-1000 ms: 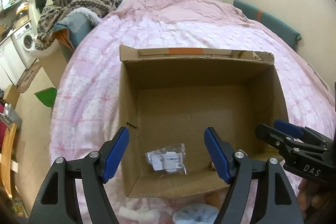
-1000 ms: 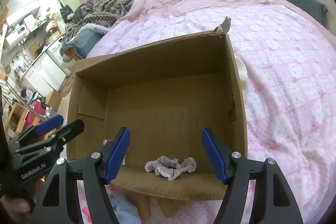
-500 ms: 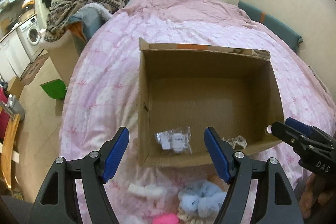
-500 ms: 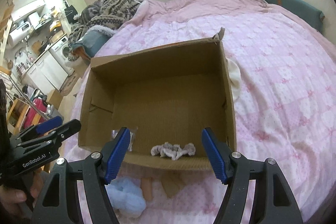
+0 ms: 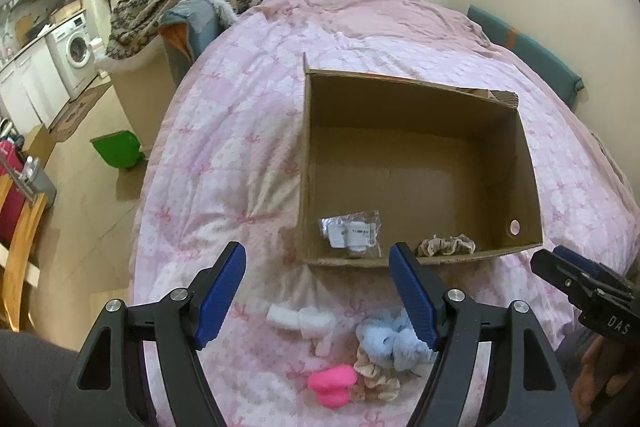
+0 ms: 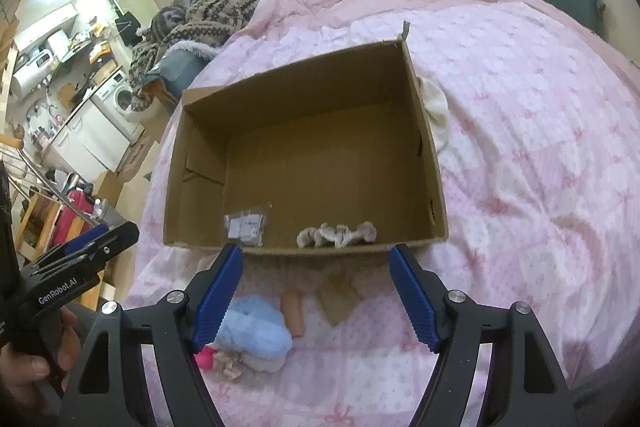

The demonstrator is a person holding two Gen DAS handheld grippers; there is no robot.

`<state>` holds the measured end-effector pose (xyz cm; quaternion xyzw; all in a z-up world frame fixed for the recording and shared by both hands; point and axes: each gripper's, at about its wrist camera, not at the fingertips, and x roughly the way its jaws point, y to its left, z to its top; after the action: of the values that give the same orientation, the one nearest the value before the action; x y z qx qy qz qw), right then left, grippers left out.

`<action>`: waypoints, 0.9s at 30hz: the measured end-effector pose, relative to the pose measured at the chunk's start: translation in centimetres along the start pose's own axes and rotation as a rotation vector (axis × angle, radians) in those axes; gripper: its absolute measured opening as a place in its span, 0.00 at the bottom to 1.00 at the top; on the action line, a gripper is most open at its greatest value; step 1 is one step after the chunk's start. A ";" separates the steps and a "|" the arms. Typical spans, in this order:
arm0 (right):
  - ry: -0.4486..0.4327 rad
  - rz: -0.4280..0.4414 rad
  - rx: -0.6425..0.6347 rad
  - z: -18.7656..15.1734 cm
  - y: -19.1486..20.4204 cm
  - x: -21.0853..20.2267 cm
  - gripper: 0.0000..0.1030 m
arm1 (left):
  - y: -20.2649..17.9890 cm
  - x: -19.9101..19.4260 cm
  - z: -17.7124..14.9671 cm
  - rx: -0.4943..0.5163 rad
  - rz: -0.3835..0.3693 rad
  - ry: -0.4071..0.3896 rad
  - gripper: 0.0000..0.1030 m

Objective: Organize soft objects
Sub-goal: 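Grasp the light-blue plush toy with the right tool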

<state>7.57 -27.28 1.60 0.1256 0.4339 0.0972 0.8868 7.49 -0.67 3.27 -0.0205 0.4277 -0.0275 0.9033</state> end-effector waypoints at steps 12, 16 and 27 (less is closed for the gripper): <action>0.114 0.042 0.083 -1.8 -0.8 1.8 0.77 | 3.9 1.7 -2.1 -0.174 0.073 0.107 0.70; 0.176 0.077 0.107 -2.3 -0.6 3.2 0.77 | 4.6 2.6 -2.4 -0.221 0.066 0.147 0.70; 0.479 0.259 0.257 -5.5 2.0 10.1 0.80 | 3.6 3.5 -2.5 -0.203 0.054 0.176 0.70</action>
<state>9.12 -21.74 -8.55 0.2648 0.6200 0.1806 0.7162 7.88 2.63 -1.26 -0.0975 0.5064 0.0387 0.8559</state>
